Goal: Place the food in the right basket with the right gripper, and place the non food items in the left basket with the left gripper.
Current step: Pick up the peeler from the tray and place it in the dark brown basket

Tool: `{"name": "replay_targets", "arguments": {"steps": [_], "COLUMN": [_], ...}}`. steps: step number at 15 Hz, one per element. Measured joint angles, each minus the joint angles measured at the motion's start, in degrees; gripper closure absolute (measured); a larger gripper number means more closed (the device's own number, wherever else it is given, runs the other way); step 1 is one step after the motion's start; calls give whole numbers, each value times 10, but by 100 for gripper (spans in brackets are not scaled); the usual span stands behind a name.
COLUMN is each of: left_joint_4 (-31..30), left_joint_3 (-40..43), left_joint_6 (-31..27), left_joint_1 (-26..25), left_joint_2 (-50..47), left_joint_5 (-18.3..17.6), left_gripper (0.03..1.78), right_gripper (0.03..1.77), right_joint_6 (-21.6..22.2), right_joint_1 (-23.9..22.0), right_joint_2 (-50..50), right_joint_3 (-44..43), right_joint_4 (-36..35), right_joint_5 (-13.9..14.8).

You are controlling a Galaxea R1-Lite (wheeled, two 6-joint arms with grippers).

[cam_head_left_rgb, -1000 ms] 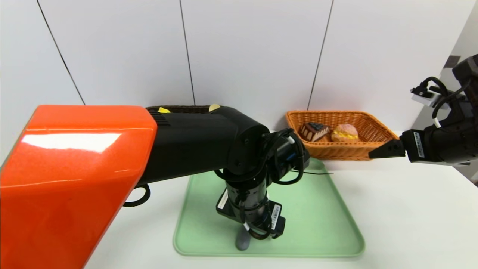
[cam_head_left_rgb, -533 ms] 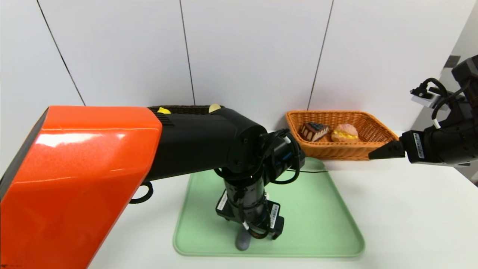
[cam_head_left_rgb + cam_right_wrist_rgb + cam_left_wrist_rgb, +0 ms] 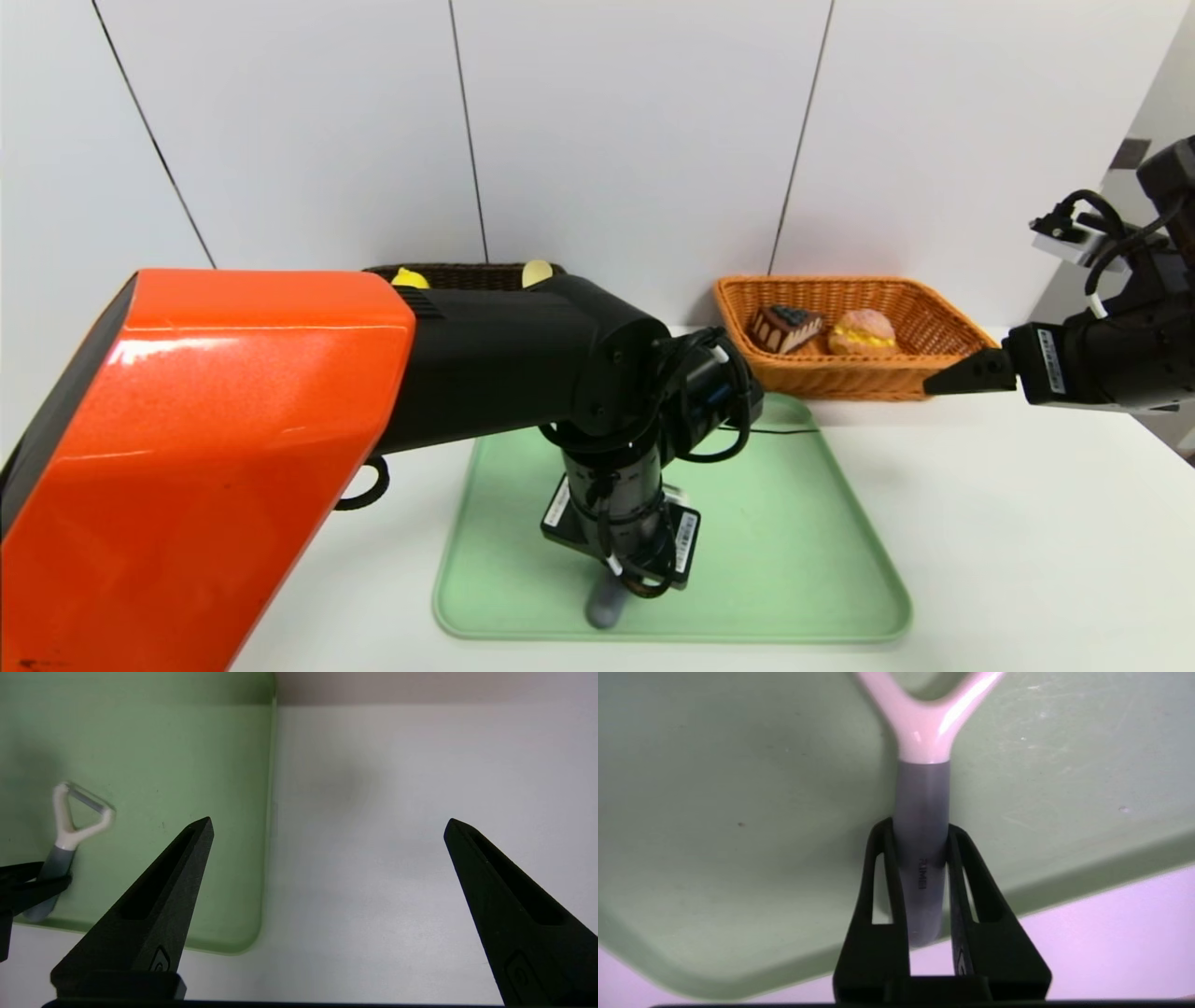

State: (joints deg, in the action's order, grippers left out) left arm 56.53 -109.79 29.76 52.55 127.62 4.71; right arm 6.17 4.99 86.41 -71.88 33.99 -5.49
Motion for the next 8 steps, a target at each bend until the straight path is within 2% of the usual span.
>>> {"name": "replay_targets", "arguments": {"steps": [8], "left_joint_4": [-5], "left_joint_3": [-19], "left_joint_6": [-6], "left_joint_1": [0], "left_joint_2": [-5], "left_joint_5": [-1], "left_gripper": [153], "right_gripper": [9], "right_joint_6": [-2], "right_joint_1": [6], "right_joint_2": [-6], "right_joint_3": [-2], "right_joint_4": [-1], "right_joint_5": [-1]}}
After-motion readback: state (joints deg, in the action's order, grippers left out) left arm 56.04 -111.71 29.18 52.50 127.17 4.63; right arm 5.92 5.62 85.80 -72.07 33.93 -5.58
